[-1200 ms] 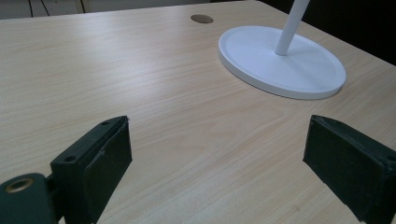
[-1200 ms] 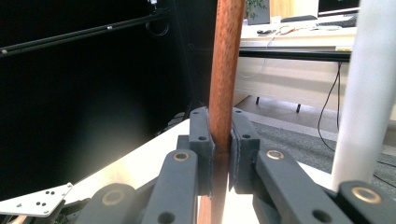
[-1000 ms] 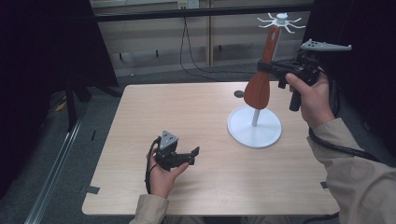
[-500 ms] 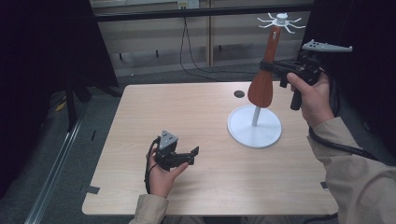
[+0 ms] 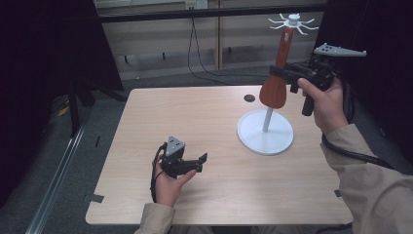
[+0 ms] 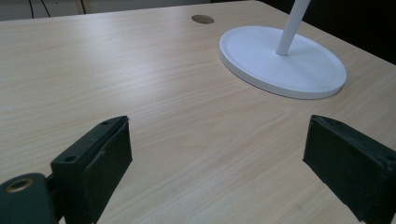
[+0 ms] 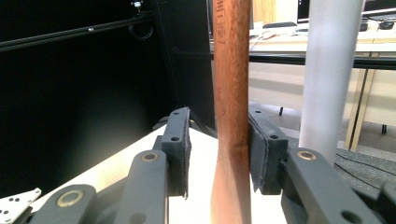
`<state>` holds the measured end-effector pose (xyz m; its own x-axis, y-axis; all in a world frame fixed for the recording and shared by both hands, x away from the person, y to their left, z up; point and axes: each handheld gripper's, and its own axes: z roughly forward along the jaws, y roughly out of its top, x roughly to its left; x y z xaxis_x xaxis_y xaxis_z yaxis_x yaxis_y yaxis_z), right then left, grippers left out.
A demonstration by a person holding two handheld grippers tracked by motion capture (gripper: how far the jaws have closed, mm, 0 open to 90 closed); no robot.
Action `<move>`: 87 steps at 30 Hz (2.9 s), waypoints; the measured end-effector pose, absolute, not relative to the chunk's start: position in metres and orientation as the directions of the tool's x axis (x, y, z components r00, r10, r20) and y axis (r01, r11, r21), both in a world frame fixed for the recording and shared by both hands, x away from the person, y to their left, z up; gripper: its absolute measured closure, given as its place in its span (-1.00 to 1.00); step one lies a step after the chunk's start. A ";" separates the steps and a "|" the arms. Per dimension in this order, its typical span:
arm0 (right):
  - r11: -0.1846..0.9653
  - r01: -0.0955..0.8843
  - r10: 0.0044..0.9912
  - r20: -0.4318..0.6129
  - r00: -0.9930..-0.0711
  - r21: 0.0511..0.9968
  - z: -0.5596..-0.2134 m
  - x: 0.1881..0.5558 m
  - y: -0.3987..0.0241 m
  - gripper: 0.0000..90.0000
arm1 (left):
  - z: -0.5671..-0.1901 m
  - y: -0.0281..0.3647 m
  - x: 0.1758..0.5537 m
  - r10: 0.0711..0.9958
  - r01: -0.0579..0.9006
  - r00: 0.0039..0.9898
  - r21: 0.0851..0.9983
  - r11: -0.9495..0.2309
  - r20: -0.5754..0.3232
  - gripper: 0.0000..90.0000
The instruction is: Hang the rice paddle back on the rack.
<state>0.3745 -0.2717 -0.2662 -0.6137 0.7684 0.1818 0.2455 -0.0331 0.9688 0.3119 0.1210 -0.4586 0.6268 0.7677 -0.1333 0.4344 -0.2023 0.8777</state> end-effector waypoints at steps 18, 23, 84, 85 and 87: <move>-0.034 0.248 0.791 0.178 -0.585 0.968 -0.270 0.368 -0.276 -0.08 | -0.458 0.122 0.312 0.768 0.432 0.627 0.879 -0.203 -0.131 -0.83; -0.022 0.245 0.795 0.165 -0.583 0.969 -0.270 0.365 -0.277 -0.21 | -0.458 0.121 0.311 0.770 0.434 0.625 0.878 -0.202 -0.131 -0.83; 0.048 0.273 0.796 0.129 -0.591 0.961 -0.337 0.309 -0.282 -0.74 | -0.455 0.119 0.311 0.754 0.414 0.646 0.886 -0.210 -0.123 -0.86; 0.053 0.277 0.798 0.126 -0.589 0.960 -0.339 0.308 -0.281 -0.74 | -0.455 0.119 0.311 0.753 0.415 0.646 0.885 -0.210 -0.124 -0.87; 0.062 0.273 0.795 0.118 -0.595 0.960 -0.342 0.307 -0.280 -0.75 | -0.456 0.118 0.311 0.753 0.417 0.646 0.885 -0.207 -0.128 -0.87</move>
<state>0.3065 -0.2796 -0.3421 -0.5951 0.7949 0.1179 0.2731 0.0620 0.9600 0.3108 0.1183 -0.4558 0.6458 0.7526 -0.1283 0.4173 -0.2073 0.8848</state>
